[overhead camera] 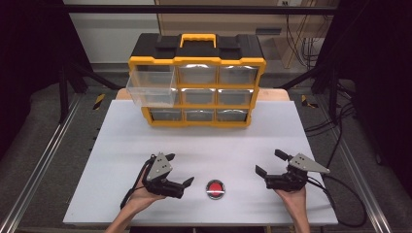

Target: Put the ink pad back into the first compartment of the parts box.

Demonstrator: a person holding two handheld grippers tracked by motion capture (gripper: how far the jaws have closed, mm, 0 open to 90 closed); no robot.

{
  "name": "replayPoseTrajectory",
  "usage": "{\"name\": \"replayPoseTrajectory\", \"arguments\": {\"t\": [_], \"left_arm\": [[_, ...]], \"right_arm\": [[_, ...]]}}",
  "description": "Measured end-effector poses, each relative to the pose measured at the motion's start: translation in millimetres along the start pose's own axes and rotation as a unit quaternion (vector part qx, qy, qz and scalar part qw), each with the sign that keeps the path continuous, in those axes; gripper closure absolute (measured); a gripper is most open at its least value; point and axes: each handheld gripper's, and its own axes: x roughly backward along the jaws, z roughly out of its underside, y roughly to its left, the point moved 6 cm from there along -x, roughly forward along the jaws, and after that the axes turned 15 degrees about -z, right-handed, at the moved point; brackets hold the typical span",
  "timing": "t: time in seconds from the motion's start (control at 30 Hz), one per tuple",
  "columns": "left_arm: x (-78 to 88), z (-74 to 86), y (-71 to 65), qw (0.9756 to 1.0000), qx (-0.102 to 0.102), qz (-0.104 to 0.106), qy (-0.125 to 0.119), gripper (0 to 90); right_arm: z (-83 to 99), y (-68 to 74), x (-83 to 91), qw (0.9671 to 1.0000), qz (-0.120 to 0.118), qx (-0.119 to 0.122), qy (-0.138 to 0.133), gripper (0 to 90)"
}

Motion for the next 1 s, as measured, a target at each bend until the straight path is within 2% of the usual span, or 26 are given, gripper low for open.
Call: {"name": "replayPoseTrajectory", "arguments": {"t": [0.03, 0.23, 0.47, 1.0], "left_arm": [[-2.9, -1.6, -6.1, 1.0000, -0.004, 0.004, 0.004, 1.8], [-12.5, -5.4, -21.8, 0.9997, -0.011, 0.016, 0.016, 1.9], [-22.6, -9.7, -34.6, 0.9989, -0.006, 0.034, 0.032, 2.1], [-43.8, -0.6, -61.2, 0.9954, -0.017, 0.060, 0.072, 2.2]], "right_arm": [[0.0, 0.1, 0.0, 1.0000, 0.000, 0.000, 0.000, 0.4], [0.1, -0.5, 0.4, 1.0000, 0.002, 0.003, 0.001, 0.4], [0.2, -0.3, 0.0, 1.0000, 0.001, 0.001, 0.001, 0.4], [0.5, -0.6, 0.0, 1.0000, 0.002, 0.003, 0.002, 0.4]]}}
